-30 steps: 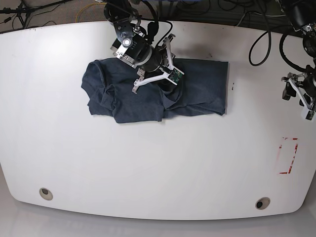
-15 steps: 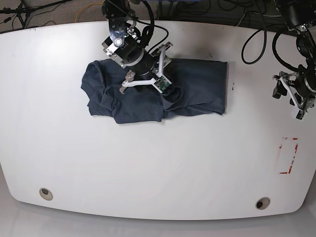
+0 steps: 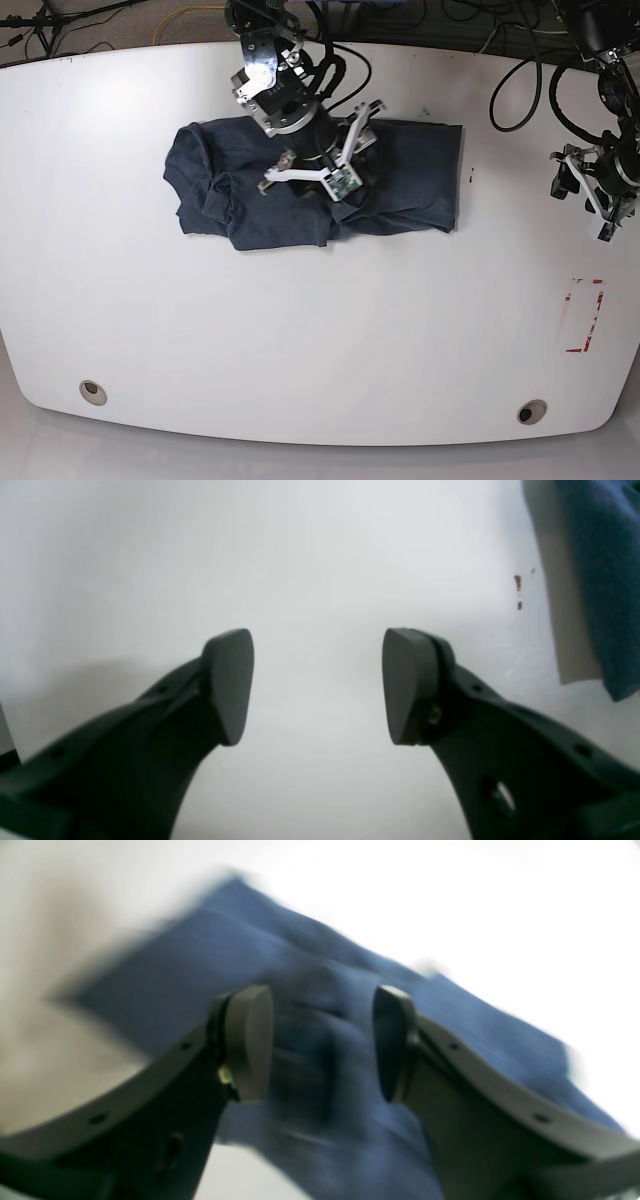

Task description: Fold the T-shirt properly

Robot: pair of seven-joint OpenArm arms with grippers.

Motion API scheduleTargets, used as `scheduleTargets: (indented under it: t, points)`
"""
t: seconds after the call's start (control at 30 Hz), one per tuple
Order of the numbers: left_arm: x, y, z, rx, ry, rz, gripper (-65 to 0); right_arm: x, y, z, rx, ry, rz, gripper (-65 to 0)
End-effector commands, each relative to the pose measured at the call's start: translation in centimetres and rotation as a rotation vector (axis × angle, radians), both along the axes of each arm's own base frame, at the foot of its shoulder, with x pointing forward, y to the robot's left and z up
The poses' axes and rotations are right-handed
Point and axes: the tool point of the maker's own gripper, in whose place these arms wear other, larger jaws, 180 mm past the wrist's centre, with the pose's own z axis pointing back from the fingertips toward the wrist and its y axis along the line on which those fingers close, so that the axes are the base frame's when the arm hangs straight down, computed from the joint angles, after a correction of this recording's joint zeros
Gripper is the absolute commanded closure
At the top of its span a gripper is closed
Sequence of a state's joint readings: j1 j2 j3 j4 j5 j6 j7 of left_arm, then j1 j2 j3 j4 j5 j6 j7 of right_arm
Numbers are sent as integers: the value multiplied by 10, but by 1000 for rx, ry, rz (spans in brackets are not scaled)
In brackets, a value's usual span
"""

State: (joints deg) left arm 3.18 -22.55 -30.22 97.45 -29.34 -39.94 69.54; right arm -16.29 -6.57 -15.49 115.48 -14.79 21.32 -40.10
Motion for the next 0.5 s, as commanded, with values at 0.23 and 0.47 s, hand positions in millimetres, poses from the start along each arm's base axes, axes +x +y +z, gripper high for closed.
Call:
scheduleTargets:
  t: [0.23,0.47]
  points:
    - [5,4,11,15,-36,-7,-379,-7,15,11,57,-29,49,-314]
    - [1,5,8,15,-23,-6,-379,-36,85,33,236,-3,228,-312]
